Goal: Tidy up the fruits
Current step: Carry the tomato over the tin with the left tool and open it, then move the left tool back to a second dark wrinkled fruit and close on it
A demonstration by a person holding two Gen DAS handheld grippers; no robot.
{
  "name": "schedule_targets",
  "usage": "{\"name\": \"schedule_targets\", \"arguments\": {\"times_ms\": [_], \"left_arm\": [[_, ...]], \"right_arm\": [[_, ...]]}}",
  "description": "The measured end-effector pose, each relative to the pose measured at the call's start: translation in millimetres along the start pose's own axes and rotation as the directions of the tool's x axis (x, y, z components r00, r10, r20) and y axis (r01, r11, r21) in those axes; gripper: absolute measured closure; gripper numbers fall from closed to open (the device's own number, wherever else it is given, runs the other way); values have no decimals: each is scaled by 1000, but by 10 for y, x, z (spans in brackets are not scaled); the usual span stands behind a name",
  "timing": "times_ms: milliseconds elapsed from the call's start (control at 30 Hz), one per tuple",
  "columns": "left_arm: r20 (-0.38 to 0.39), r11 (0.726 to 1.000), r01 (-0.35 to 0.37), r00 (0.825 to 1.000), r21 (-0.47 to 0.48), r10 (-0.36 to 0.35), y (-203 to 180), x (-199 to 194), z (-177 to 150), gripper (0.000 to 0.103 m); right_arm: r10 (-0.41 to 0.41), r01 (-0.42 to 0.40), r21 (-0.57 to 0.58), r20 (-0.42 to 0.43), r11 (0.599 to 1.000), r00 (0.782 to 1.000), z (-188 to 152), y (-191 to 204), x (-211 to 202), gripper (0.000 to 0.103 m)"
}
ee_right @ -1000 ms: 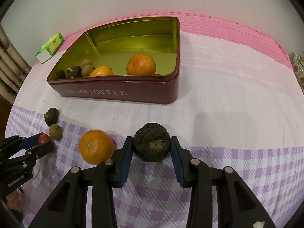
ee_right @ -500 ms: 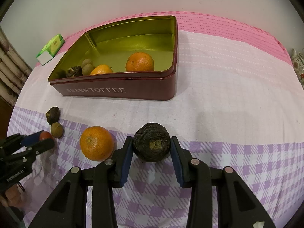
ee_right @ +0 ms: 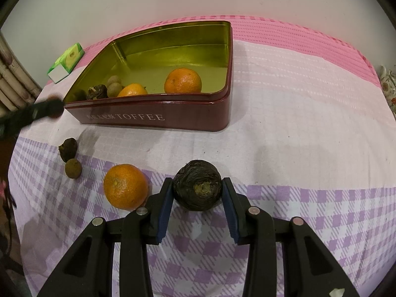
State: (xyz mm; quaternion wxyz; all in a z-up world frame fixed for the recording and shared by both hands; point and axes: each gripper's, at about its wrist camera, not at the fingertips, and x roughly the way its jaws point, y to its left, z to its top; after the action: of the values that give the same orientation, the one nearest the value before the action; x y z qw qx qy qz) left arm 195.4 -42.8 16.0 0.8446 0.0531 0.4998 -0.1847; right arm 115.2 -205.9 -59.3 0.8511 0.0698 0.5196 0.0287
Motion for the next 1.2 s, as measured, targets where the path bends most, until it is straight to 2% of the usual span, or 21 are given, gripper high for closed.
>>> {"name": "schedule_targets", "arguments": {"times_ms": [133, 467, 600, 933, 1200], "left_arm": [[-20, 1000, -23, 1000, 8, 23, -39, 190, 151, 71], [-67, 999, -28, 997, 34, 30, -87, 352, 120, 70], [-61, 999, -26, 998, 29, 28, -70, 323, 105, 63], [2, 998, -40, 999, 42, 40, 6, -21, -61, 63], [-28, 997, -78, 996, 22, 79, 313, -124, -400, 63]], "right_arm": [[-1, 1, -1, 0, 1000, 1000, 3, 3, 0, 67], [-4, 4, -3, -1, 1000, 1000, 1, 6, -12, 67], [-6, 6, -5, -2, 1000, 1000, -3, 7, -12, 66], [-19, 19, -10, -3, 1000, 1000, -3, 31, -11, 67], [-25, 25, 0, -6, 1000, 1000, 0, 30, -4, 67]]}}
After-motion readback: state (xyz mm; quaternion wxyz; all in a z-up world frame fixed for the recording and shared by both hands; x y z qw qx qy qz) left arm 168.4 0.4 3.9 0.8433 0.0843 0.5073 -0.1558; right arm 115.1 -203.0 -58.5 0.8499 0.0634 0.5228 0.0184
